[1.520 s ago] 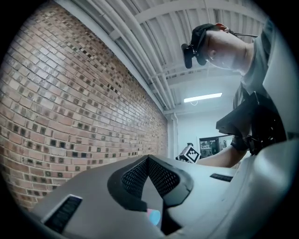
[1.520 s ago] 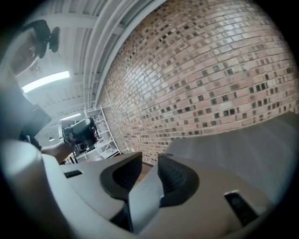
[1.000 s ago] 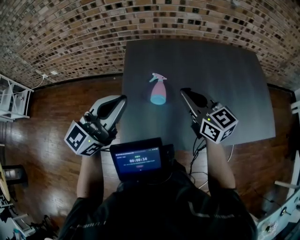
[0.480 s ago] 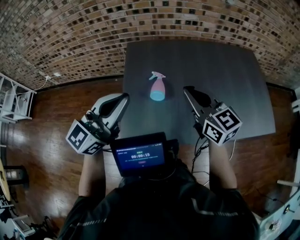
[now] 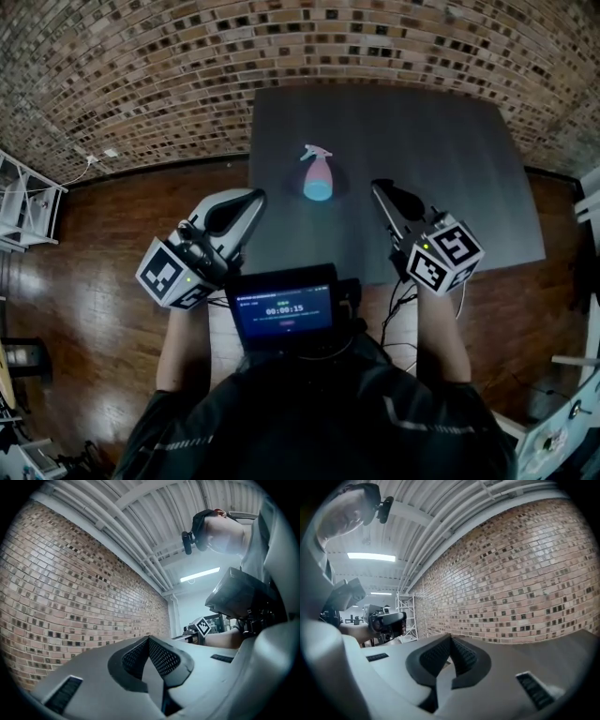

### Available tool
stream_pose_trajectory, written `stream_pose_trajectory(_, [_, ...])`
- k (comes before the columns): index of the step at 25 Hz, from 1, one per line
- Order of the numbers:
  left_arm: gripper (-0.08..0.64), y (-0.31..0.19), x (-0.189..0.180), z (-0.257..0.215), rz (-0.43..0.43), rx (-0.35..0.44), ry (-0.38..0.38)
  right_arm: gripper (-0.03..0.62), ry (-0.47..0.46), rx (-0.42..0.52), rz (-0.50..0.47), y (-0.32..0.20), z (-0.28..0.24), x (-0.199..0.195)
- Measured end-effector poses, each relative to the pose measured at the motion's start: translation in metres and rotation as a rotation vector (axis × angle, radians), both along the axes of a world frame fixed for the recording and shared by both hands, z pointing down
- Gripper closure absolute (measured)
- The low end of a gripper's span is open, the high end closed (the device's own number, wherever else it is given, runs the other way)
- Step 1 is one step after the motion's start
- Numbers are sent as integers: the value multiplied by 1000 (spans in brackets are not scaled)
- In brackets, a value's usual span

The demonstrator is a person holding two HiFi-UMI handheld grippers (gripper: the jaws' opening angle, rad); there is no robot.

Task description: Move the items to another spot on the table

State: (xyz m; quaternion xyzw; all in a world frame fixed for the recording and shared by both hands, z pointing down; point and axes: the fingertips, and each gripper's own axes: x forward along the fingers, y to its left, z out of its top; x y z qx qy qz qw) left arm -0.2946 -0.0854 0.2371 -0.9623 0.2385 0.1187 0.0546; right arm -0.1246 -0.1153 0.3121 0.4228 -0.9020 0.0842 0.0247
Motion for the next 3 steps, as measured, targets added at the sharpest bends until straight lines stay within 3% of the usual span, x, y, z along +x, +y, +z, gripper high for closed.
stream_pose_trajectory(3, [566,3,-7,3,2,-2,4,591,1,-1,15,3,2,-3])
